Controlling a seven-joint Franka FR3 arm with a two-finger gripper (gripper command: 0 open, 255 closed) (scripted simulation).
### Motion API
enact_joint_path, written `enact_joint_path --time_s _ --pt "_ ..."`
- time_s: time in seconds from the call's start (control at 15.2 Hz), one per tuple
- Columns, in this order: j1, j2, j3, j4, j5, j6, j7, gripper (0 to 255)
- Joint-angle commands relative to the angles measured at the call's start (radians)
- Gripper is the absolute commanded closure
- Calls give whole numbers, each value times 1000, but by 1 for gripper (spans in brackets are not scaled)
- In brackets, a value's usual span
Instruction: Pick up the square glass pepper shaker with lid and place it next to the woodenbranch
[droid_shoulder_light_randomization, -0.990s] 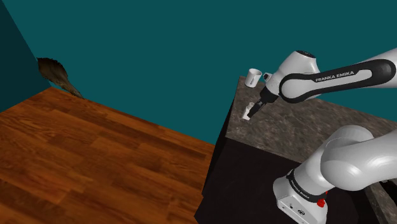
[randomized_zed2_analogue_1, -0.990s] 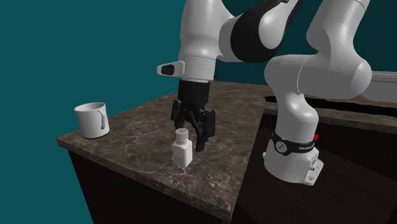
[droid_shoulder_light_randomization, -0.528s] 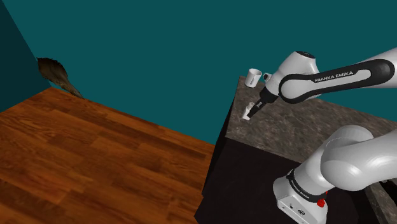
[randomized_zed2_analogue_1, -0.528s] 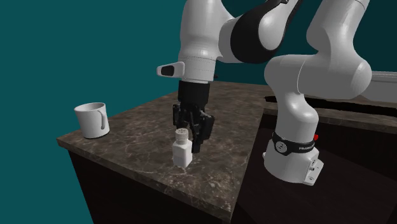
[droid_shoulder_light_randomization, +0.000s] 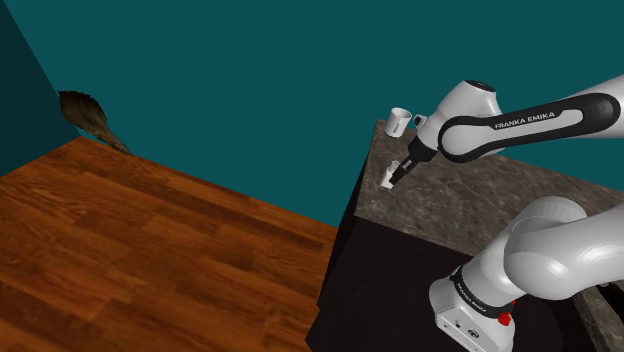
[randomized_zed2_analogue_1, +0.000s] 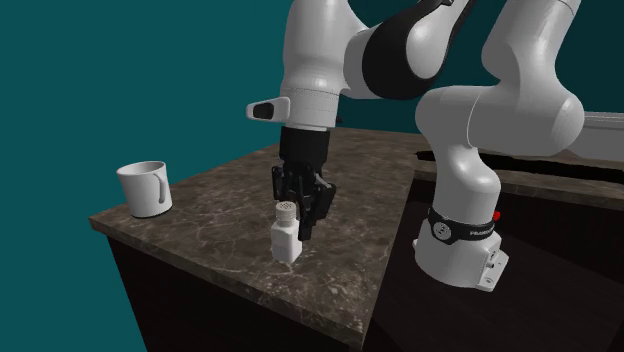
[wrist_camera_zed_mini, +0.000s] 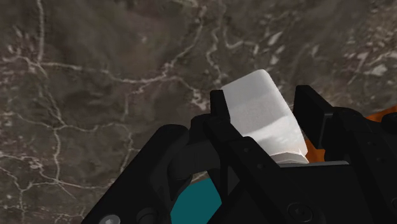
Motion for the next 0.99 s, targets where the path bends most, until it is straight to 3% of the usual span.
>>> enact_joint_path --time_s 0.0,0.92 --pt "0 0 0 0 0 0 0 255" --pt "-14 -161 60 105 11 -265 29 255"
